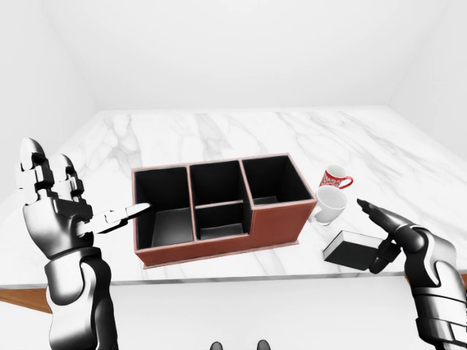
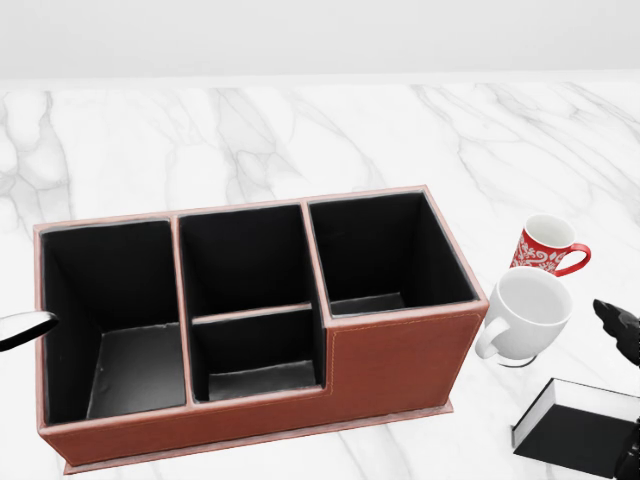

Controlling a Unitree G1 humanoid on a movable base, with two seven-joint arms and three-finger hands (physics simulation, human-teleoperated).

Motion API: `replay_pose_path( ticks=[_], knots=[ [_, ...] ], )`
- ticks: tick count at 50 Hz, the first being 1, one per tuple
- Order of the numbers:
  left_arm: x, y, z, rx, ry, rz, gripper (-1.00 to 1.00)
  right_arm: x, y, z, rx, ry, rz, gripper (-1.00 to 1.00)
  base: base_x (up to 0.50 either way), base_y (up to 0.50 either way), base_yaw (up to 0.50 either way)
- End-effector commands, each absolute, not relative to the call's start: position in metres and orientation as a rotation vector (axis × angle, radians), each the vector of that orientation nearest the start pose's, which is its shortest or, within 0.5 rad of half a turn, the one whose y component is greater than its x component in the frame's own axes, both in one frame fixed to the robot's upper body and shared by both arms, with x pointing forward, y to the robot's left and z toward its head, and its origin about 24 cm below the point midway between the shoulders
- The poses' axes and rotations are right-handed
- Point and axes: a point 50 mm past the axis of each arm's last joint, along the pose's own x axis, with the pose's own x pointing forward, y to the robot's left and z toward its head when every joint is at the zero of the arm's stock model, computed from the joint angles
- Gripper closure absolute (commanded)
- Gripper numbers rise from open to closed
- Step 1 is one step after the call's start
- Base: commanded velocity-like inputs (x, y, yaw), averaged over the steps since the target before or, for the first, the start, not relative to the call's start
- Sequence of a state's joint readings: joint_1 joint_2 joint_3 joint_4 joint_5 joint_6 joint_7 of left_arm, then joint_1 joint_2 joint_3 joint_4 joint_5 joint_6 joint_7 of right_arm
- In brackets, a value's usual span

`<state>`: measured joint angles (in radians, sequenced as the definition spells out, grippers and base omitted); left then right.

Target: Pick up the book and place it in the right compartment of the caddy.

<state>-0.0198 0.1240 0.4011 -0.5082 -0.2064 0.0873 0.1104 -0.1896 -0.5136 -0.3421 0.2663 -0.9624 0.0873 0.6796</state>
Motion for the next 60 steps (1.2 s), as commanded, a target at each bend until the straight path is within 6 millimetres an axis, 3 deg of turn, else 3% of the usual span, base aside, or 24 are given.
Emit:
replay_pose_path(
  ticks=[1,31,32,33,34,35,54,57,60],
  knots=[
    [0.215,0.251,0.165,-0.024,-0.490,0.409,-1.00,0.267,-0.328,0.054,-1.174,0.712,0.151,-1.00,0.00,0.00,0.00],
    [0.215,0.250,0.164,-0.022,-0.486,0.408,-1.00,0.261,-0.329,0.023,-1.119,0.794,0.183,-1.00,0.00,0.00,0.00],
    [0.215,0.250,0.164,-0.022,-0.486,0.408,-1.00,0.260,-0.329,0.023,-1.119,0.795,0.186,-0.92,0.00,0.00,0.00],
    [0.215,0.250,0.164,-0.022,-0.486,0.408,-1.00,0.260,-0.329,0.023,-1.119,0.793,0.187,-0.70,0.00,0.00,0.00],
    [0.215,0.250,0.164,-0.022,-0.486,0.408,-1.00,0.260,-0.328,0.024,-1.117,0.790,0.190,0.39,0.00,0.00,0.00],
    [0.215,0.250,0.164,-0.021,-0.487,0.407,-1.00,0.259,-0.327,0.024,-1.119,0.790,0.199,1.00,0.00,0.00,0.00],
    [0.215,0.249,0.165,-0.021,-0.490,0.407,-1.00,0.261,-0.323,0.032,-1.125,0.770,0.217,1.00,0.00,0.00,0.00],
    [0.215,0.250,0.164,-0.022,-0.488,0.407,-1.00,0.263,-0.320,0.042,-1.136,0.744,0.225,1.00,0.00,0.00,0.00],
    [0.215,0.250,0.164,-0.021,-0.488,0.406,-1.00,0.264,-0.317,0.066,-1.189,0.661,0.186,1.00,0.00,0.00,0.00]
  ],
)
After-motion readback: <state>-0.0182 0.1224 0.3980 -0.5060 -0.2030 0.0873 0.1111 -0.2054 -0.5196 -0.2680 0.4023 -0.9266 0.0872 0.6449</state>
